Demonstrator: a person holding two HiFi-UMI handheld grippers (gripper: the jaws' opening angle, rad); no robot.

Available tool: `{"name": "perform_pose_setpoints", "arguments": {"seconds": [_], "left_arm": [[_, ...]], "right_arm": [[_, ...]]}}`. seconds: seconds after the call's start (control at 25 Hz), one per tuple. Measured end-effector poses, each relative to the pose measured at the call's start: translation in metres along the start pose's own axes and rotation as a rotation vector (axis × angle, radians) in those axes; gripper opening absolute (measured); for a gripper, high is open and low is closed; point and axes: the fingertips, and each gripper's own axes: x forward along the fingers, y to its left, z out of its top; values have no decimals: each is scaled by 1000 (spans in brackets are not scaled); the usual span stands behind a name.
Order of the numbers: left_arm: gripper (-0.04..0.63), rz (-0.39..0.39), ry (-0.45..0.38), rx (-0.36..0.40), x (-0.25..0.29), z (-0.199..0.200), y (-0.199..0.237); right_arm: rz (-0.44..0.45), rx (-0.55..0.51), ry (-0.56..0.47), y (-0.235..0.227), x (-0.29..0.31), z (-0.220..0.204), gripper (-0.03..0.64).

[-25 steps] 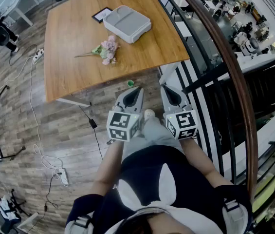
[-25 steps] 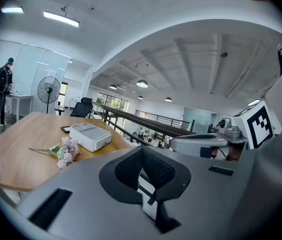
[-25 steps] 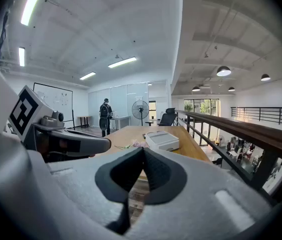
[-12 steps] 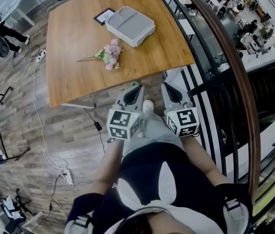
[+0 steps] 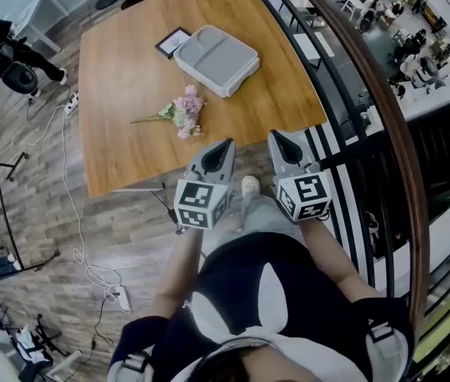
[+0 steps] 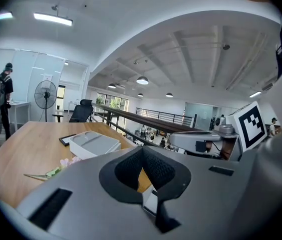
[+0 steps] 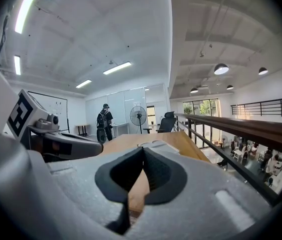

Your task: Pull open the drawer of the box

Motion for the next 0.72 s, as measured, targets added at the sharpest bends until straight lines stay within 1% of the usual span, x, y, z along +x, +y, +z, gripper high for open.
{"name": "perform_pose_setpoints", "arguments": {"seconds": [0.24, 0.52, 0.72], "left_arm": [[17, 18, 15, 2, 24, 12, 25], [17, 18, 29, 10, 47, 16, 57], [17, 26, 25, 27, 74, 32, 56]], "right_arm": [[19, 35, -17, -24, 33, 15, -2], [37, 70, -27, -36, 77, 19, 0], [69, 120, -29, -58, 88, 26, 0]]}}
